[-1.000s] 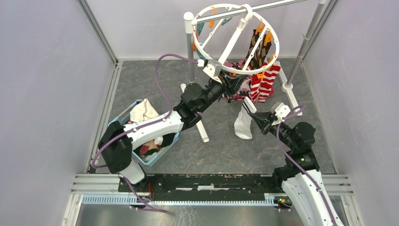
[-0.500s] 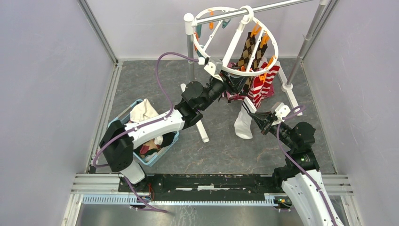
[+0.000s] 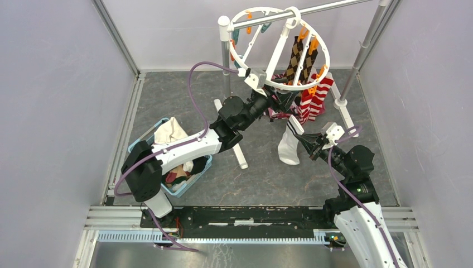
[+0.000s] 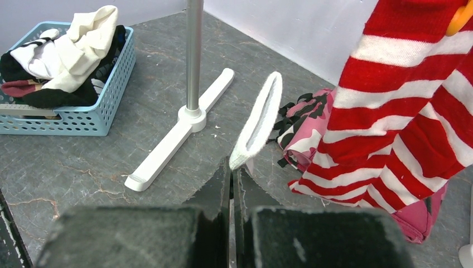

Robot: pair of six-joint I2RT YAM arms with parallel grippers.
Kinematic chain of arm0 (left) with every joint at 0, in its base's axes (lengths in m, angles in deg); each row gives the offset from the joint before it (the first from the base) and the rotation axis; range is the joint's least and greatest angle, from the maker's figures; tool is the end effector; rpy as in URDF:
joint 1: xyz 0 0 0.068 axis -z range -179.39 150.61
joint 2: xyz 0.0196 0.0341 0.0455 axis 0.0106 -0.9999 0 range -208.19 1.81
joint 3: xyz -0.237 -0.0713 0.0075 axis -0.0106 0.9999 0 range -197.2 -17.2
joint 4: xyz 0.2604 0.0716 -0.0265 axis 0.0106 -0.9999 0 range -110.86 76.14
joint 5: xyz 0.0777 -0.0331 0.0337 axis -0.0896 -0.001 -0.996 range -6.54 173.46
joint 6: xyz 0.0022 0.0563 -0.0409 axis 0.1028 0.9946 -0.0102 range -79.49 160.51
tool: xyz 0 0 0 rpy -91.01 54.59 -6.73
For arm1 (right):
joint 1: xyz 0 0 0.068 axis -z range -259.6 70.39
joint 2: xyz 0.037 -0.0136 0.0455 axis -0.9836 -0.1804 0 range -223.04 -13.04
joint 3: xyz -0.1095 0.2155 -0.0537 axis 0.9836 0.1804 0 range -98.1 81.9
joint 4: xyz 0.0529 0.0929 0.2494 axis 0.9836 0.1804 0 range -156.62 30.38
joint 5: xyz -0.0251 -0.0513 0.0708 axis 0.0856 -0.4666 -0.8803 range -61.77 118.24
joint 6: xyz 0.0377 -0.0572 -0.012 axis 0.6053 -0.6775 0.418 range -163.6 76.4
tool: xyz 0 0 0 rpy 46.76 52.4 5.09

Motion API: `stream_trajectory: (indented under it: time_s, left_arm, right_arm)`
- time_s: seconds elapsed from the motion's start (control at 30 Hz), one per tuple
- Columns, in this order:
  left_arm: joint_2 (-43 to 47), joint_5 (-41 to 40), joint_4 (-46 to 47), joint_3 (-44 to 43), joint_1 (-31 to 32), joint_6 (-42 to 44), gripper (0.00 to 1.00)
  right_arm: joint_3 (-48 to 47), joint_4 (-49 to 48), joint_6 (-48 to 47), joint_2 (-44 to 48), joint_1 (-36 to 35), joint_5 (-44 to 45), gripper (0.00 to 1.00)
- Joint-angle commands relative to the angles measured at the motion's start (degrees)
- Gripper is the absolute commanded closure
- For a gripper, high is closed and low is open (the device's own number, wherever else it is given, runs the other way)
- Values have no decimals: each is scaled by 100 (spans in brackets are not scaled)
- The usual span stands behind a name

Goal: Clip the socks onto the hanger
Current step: Open the clamp at the hanger.

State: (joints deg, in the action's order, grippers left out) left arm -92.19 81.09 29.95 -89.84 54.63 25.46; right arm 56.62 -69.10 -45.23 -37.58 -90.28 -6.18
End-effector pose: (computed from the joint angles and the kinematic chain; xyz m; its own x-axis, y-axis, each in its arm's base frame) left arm 0.2469 -0.3361 0.3635 0.0125 -0.4590 -0.8883 0.8174 0.5164 -0.2553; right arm 0.1699 0.0645 0.2824 0.0754 -0.0097 -0.9971 -0.7055 0.7062 -0.0602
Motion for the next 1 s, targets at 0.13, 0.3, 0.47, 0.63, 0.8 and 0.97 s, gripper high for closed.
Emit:
stream_trajectory:
  time_s: [0.13, 0.3, 0.47, 0.63, 0.8, 0.97]
  left_arm:
    - [-192, 123, 246, -322, 12, 220, 30]
    - [-255, 103, 294, -358, 12, 235, 25]
    - [-311, 64, 362, -382, 12, 252, 23]
    - [-375, 32, 384, -442, 15, 224, 21]
    - [-424, -66, 330, -500, 15, 184, 20]
    - [-457, -131, 258, -544, 21, 134, 14]
  right_arm:
    - [-225, -139, -83, 45, -48, 94, 100]
    - [-231, -147, -74, 37, -64, 93, 100]
    - [-224, -148, -77, 45, -69, 93, 100]
    - [-218, -155, -84, 46, -84, 109, 100]
    - [-215, -153, -92, 47, -87, 112, 100]
    - [-197, -156, -96, 54, -90, 135, 100]
